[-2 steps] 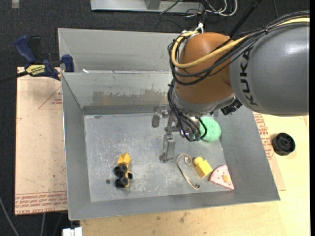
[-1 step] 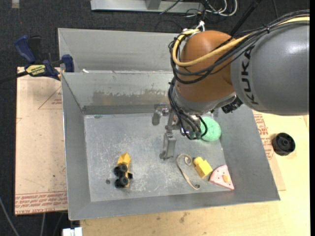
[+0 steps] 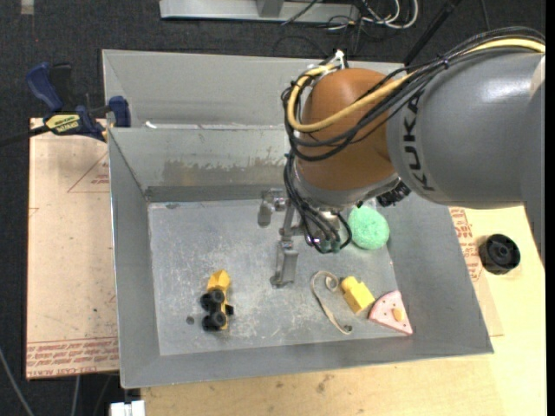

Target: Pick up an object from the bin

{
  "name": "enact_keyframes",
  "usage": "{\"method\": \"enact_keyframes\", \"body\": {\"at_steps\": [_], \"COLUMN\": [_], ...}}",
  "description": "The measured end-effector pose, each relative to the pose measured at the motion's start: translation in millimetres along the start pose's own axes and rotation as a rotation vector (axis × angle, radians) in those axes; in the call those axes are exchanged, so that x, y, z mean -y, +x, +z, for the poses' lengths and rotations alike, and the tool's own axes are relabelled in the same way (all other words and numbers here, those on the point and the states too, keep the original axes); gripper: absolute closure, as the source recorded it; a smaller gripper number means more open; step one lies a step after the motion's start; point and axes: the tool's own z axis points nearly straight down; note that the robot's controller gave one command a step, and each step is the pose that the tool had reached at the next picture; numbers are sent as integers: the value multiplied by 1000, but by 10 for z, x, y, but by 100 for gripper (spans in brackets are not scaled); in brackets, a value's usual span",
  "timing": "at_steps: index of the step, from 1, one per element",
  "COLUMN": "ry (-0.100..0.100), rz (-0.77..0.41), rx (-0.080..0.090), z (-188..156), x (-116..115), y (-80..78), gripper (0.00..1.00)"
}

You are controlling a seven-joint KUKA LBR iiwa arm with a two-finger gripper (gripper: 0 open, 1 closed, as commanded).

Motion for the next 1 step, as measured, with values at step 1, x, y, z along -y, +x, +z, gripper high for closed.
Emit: {"method": "enact_keyframes", "body": {"at_steps": [1], "ry": [1], "rz": [-6], "rx": [-7], "z": [393], "x": [-314], "y": [302], "gripper": [0]}}
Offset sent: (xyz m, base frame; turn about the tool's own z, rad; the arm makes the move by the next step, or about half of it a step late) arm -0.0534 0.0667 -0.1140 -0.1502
